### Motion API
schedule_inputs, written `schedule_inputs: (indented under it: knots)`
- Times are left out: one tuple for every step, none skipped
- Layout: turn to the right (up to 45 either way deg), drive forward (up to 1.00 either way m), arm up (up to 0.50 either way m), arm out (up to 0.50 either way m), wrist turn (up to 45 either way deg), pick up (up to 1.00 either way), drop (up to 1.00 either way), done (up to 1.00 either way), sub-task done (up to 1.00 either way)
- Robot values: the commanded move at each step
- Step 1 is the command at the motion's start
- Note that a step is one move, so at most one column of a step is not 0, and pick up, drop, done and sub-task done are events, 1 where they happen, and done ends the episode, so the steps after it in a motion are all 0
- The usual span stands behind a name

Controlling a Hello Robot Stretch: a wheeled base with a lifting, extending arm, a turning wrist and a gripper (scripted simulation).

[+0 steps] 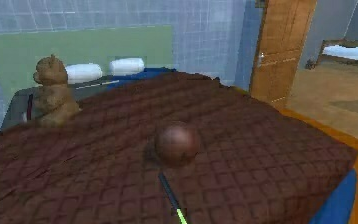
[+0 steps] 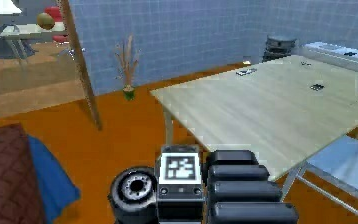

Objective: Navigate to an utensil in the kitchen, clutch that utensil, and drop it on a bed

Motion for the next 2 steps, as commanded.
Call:
schedule_inputs:
  knots:
    - [45.0,0.0,0.0,0.0,0.0,0.0,0.0,0.0,0.0]
    - [12.0,0.0,0.0,0.0,0.0,0.0,0.0,0.0,0.0]
